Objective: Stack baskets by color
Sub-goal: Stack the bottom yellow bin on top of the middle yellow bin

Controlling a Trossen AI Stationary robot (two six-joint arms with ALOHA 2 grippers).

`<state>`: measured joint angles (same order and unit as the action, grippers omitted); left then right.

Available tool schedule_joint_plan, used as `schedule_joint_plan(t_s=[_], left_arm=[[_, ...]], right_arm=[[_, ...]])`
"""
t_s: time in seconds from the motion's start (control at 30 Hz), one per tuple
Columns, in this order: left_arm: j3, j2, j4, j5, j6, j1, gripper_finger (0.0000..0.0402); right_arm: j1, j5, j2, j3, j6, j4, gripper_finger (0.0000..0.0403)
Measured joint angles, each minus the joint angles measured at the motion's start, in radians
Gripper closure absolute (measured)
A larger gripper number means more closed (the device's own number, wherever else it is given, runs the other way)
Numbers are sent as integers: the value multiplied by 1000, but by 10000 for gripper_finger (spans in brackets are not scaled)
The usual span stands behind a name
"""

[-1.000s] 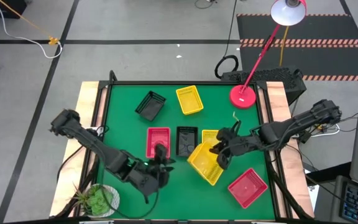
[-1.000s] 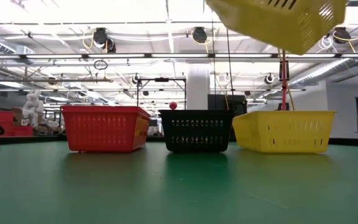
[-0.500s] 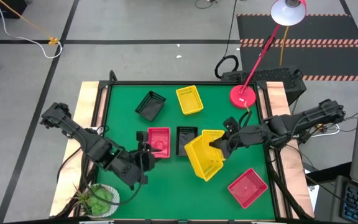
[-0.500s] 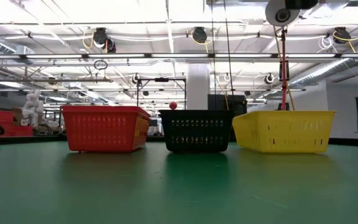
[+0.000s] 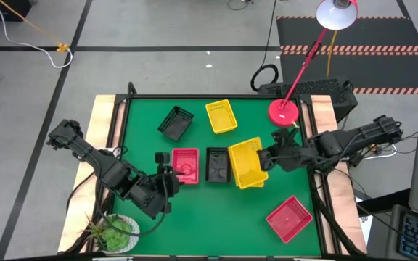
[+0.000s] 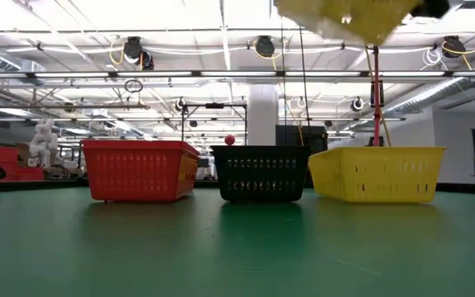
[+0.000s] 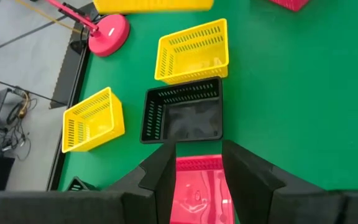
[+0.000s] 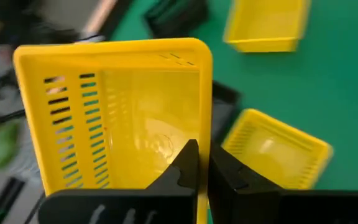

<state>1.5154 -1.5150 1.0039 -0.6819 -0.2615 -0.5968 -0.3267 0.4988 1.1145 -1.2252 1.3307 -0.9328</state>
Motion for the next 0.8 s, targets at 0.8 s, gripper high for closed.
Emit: schedule_joint_plan(t_s=[0.8], left_arm=[[-37,0,-12,-2,4,41,270]], right_arm=[[59,-84,1,358,307,176,398]])
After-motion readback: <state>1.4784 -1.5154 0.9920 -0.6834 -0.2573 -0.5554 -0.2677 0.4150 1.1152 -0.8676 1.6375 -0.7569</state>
